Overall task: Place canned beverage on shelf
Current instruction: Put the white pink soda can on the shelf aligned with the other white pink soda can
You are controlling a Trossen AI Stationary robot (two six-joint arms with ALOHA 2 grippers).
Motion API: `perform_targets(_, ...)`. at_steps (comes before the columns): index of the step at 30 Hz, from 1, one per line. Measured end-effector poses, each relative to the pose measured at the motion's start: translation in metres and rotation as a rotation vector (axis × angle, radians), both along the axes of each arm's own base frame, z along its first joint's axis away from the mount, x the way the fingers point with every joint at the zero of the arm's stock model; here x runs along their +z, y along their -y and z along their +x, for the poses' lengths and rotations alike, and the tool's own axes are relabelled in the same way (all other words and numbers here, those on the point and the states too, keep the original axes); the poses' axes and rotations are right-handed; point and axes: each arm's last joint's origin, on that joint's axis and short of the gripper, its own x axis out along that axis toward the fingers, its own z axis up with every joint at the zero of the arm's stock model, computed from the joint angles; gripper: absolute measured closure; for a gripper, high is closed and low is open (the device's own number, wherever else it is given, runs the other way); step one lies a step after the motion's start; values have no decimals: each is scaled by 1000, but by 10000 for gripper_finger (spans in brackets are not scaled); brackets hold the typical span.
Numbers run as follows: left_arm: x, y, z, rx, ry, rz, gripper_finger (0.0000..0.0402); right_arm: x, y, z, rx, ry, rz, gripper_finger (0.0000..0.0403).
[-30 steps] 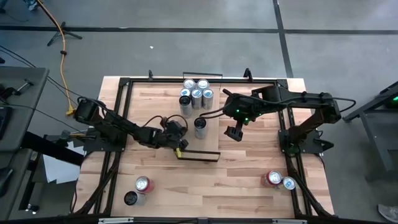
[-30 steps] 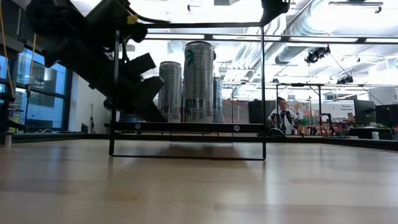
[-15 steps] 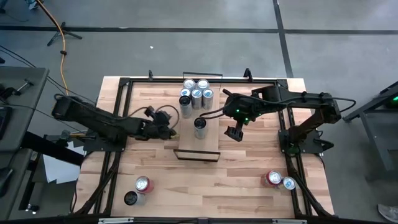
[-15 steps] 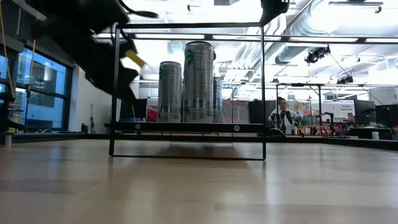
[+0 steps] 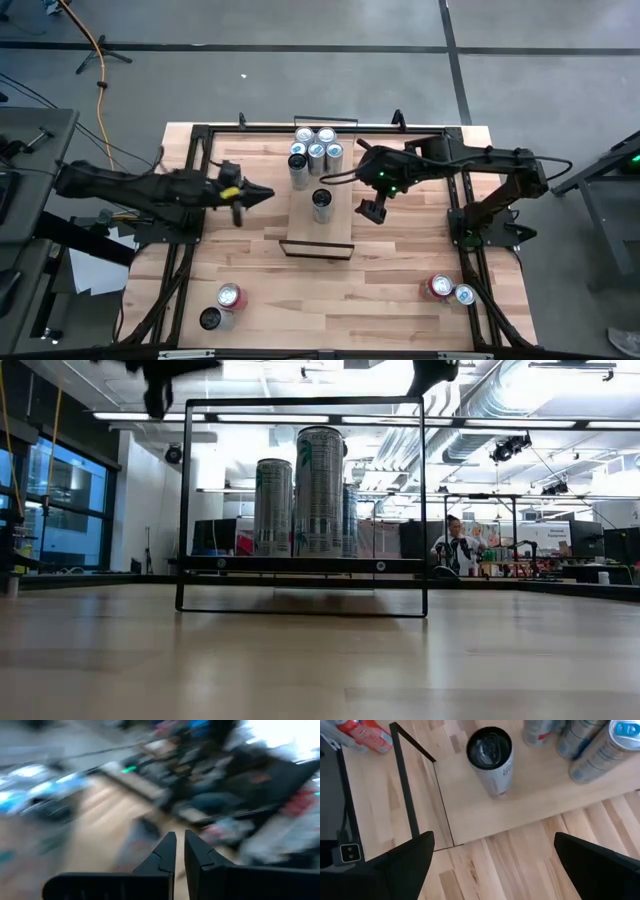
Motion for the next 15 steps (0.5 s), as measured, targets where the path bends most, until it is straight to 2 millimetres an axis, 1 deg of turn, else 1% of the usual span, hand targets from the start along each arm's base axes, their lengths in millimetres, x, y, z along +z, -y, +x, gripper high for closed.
perform_targets(2,11,1,-6,-54,96,1,402,-1,-2,1,31,-2,-15,4)
perform_targets(4,18,0,-11,-62,152,4,401,-5,-5,4,65,-18,-28,4)
perform_targets(9,21,0,-15,-59,174,-7,401,-16,-17,13,142,-72,-6,4)
perform_targets(12,21,0,-14,-60,173,-20,401,-24,-23,18,118,-117,8,5)
perform_targets(15,19,0,-13,-59,163,-24,401,-27,-23,21,22,-119,9,13)
